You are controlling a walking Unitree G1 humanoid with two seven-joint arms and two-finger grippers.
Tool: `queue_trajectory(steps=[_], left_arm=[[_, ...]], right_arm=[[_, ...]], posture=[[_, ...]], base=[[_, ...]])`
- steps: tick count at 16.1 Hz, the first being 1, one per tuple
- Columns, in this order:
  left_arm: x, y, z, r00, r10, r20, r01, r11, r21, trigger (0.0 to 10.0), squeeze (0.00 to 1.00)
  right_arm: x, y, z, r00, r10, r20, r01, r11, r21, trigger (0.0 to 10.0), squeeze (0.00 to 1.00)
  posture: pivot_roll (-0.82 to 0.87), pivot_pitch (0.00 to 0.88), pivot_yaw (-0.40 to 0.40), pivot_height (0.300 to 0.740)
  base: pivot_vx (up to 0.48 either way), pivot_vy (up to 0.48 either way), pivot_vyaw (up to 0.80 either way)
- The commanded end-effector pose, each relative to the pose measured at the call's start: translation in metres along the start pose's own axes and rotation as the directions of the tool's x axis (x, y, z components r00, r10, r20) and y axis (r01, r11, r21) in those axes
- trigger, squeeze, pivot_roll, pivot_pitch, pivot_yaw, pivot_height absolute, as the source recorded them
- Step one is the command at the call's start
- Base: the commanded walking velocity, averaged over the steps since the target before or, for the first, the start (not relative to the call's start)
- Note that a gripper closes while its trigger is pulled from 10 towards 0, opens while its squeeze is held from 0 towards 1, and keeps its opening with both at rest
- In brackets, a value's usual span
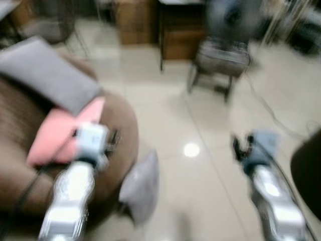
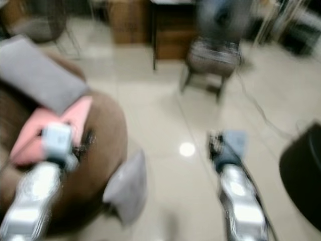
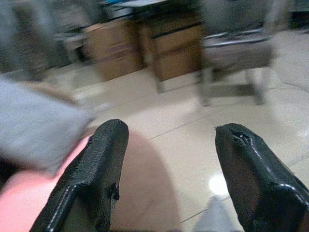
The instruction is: Move the pillow to the sofa from floor
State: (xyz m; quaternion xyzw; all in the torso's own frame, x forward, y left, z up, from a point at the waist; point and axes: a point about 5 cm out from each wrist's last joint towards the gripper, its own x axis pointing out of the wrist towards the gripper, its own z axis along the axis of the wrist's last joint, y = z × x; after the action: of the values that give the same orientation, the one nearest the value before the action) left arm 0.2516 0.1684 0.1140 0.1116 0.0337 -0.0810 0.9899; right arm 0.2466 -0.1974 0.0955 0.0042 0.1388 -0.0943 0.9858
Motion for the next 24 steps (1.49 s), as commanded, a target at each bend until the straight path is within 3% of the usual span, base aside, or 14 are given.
queue_trajectory(steps=[1, 6, 13, 20, 24], left_arm=[[-0.0002, 0.0081, 0.0079, 0.999, 0.017, 0.047, -0.018, 1.000, 0.012, 10.0, 0.00], [-0.0015, 0.0039, 0.0158, 0.995, 0.014, 0.100, -0.013, 1.000, -0.014, 10.0, 0.00], [-0.0033, 0.0005, 0.0140, 0.995, 0.020, 0.093, -0.018, 1.000, -0.017, 10.0, 0.00], [-0.0026, -0.0006, 0.0146, 0.995, 0.025, 0.095, -0.024, 1.000, -0.012, 10.0, 0.00], [-0.0012, -0.0008, 0.0145, 0.995, 0.034, 0.091, -0.032, 0.999, -0.027, 10.0, 0.00]], right_arm=[[-0.0018, 0.0084, 0.0155, 0.995, 0.036, 0.095, -0.036, 0.999, -0.003, 10.0, 0.00], [-0.0029, 0.0081, 0.0197, 0.990, 0.058, 0.132, -0.056, 0.998, -0.015, 10.0, 0.00], [-0.0036, 0.0137, 0.0205, 0.984, 0.102, 0.150, -0.092, 0.993, -0.067, 10.0, 0.00], [-0.0031, 0.0119, 0.0211, 0.983, 0.098, 0.154, -0.086, 0.993, -0.081, 10.0, 0.00], [-0.0022, 0.0127, 0.0213, 0.982, 0.104, 0.156, -0.092, 0.992, -0.086, 10.0, 0.00]], posture=[[0.05, 0.000, -0.011, 0.740], [0.05, 0.000, -0.012, 0.740], [0.05, 0.000, -0.016, 0.740], [0.05, 0.000, -0.017, 0.740], [0.04, 0.000, -0.017, 0.740]], base=[[0.000, 0.480, -0.80], [0.000, 0.192, -0.32], [0.000, 0.000, 0.00], [0.000, -0.433, 0.00], [0.000, 0.000, 0.00]])
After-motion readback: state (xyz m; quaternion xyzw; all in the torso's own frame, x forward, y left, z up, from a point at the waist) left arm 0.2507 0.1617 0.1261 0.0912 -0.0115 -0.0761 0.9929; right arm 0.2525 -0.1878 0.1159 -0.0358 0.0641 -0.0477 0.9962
